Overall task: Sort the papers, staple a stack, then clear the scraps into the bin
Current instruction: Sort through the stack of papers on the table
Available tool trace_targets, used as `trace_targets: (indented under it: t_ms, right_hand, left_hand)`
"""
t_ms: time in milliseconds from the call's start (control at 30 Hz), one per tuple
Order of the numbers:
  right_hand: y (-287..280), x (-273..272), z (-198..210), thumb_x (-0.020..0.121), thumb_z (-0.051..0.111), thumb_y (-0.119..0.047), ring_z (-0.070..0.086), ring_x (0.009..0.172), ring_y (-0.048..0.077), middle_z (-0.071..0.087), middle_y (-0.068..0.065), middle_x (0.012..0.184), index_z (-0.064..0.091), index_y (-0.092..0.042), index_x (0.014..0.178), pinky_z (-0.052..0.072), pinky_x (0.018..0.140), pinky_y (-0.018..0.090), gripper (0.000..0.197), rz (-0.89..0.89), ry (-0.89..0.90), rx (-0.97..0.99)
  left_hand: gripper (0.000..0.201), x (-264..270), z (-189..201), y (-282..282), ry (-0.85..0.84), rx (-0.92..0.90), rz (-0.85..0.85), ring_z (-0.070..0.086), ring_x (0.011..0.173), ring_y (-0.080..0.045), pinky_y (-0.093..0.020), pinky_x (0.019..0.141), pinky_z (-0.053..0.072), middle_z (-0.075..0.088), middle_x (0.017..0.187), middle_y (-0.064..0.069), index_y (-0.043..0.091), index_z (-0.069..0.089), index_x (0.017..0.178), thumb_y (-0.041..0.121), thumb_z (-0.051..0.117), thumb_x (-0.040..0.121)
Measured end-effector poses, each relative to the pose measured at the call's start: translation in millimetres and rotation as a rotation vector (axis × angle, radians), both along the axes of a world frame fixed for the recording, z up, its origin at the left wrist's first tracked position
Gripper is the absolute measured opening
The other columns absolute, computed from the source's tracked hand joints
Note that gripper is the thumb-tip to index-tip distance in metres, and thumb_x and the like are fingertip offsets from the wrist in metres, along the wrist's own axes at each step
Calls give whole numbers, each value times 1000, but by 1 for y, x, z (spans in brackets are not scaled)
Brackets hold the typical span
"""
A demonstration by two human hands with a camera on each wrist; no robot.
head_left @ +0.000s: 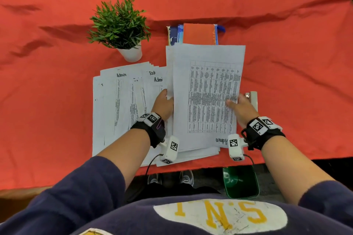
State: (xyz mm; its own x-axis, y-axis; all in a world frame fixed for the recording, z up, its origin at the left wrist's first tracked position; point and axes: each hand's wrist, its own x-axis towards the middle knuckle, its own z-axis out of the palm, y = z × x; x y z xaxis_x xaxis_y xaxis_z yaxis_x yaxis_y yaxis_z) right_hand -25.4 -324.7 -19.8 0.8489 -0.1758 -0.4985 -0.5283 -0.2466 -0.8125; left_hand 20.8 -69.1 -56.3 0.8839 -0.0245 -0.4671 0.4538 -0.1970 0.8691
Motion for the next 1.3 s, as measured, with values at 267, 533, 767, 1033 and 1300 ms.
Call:
trace_targets:
  t_ms: [267, 533, 767, 1033, 1300]
  right_hand:
    - [-9, 7, 2, 91, 62, -13, 58, 109, 22, 60, -3, 117, 57, -18, 114, 47, 97, 41, 25, -65, -68, -184]
    - [-53, -17, -3, 85, 67, -5, 69, 92, 16, 68, 7, 109, 66, -27, 97, 57, 84, 38, 26, -306, -100, -24]
    - [-59, -26, 0, 87, 61, 4, 61, 74, 9, 62, 13, 100, 50, -16, 81, 50, 57, 13, 24, -377, -106, -3]
    - [-52, -26, 1, 85, 64, 2, 61, 78, 14, 63, 2, 85, 49, -19, 75, 47, 70, 25, 28, -377, -72, 18]
    - [-37, -14, 3, 86, 60, 6, 66, 97, 24, 69, 9, 104, 63, -16, 91, 54, 86, 38, 23, -358, -6, 210]
  left_hand:
    - [18, -6, 5, 2, -76, 308, -68, 57, 90, -20, -29, 76, 46, 60, 106, -5, 10, 55, 107, 24, 49, 97]
    - [56, -12, -21, 8, 57, 722, -114, 45, 121, -32, -36, 95, 44, 41, 131, -16, 5, 40, 130, 13, 69, 83]
    - [53, -2, -22, 3, 185, 668, -66, 51, 117, -30, -38, 98, 48, 50, 127, -17, 1, 40, 127, 8, 65, 81]
    - [66, 5, -21, -2, 244, 809, -97, 38, 129, -32, -40, 106, 35, 38, 136, -17, 6, 46, 126, 44, 72, 79]
    - [30, -4, -7, 3, 135, 393, -74, 50, 78, -16, -27, 62, 46, 46, 105, -10, 4, 41, 117, -1, 50, 89]
